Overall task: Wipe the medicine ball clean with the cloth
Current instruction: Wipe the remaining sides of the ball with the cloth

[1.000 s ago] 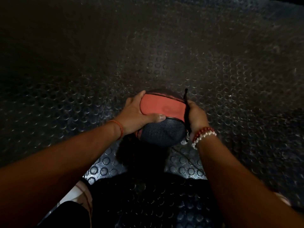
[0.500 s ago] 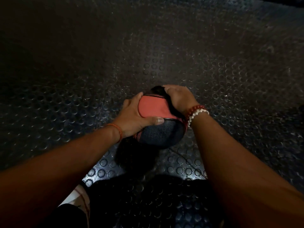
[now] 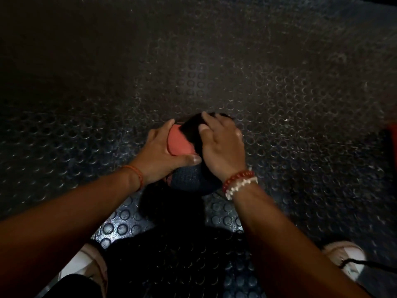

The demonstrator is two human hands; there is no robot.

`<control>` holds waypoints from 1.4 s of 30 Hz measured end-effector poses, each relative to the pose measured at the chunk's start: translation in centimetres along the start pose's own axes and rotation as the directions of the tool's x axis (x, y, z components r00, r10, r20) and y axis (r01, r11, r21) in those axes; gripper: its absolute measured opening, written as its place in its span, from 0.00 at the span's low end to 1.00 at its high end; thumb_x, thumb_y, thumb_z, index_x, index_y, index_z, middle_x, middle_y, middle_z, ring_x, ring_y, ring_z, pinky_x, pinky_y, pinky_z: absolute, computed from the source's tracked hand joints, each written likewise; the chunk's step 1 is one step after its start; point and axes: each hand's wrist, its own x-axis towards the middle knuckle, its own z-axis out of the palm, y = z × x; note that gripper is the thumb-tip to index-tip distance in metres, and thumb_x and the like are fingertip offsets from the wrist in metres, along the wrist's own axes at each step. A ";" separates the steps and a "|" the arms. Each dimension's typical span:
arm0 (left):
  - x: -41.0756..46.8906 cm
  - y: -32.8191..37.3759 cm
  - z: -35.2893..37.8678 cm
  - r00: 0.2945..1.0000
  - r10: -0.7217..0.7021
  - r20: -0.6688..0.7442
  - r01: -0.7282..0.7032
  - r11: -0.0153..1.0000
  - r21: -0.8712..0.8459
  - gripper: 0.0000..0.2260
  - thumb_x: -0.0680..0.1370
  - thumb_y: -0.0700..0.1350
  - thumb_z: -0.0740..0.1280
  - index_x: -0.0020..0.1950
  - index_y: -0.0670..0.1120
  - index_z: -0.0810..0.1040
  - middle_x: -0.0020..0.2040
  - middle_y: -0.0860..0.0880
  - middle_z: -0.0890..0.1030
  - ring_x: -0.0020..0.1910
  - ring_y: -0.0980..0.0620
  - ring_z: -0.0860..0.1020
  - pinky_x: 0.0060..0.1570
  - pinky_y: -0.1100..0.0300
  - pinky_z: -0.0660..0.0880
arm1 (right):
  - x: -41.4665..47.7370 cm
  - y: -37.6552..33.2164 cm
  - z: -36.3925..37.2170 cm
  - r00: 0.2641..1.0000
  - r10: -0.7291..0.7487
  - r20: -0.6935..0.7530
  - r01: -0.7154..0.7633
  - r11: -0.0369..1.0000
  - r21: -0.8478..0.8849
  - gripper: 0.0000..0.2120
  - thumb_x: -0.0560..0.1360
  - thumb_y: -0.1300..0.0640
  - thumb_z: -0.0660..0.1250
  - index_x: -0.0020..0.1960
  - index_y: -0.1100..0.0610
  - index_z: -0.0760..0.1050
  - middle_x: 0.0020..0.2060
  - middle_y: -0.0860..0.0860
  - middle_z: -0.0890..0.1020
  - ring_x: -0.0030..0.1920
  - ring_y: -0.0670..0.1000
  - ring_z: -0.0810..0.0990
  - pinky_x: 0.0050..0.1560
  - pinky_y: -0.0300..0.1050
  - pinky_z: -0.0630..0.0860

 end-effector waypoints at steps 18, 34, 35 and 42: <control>0.1 -0.4 -0.4 1.000 -0.026 -0.003 0.025 0.996 -0.087 0.57 0.55 0.69 0.73 0.79 0.58 0.52 0.65 0.55 0.59 0.65 0.54 0.64 0.64 0.58 0.63 | -3.7 3.1 3.8 0.716 0.691 0.098 -0.384 0.273 0.882 0.26 0.72 0.40 0.57 0.59 0.55 0.79 0.54 0.52 0.82 0.57 0.52 0.80 0.64 0.53 0.74; -0.1 -0.9 -0.3 0.999 -0.019 -0.026 0.016 0.994 -0.104 0.58 0.52 0.71 0.69 0.79 0.57 0.53 0.71 0.51 0.60 0.66 0.53 0.64 0.65 0.58 0.63 | 3.3 4.8 -0.2 0.881 0.387 0.272 -0.465 0.610 0.641 0.16 0.80 0.49 0.57 0.45 0.53 0.82 0.39 0.51 0.84 0.42 0.52 0.81 0.54 0.52 0.79; -0.1 -0.9 -0.2 0.999 -0.020 -0.027 0.017 0.994 -0.108 0.58 0.52 0.71 0.69 0.79 0.57 0.53 0.71 0.51 0.60 0.66 0.53 0.64 0.64 0.58 0.63 | 2.5 5.3 0.1 0.824 0.472 0.313 -0.537 0.477 0.696 0.16 0.80 0.49 0.58 0.40 0.53 0.80 0.32 0.50 0.82 0.36 0.51 0.80 0.44 0.48 0.79; 0.1 -0.9 -0.3 0.999 -0.022 -0.027 0.018 0.993 -0.120 0.57 0.52 0.70 0.69 0.79 0.57 0.53 0.71 0.52 0.59 0.66 0.53 0.64 0.65 0.58 0.63 | -3.1 3.9 3.2 0.662 0.720 0.206 -0.446 0.158 0.881 0.15 0.81 0.52 0.57 0.56 0.59 0.78 0.48 0.51 0.82 0.47 0.47 0.78 0.45 0.38 0.76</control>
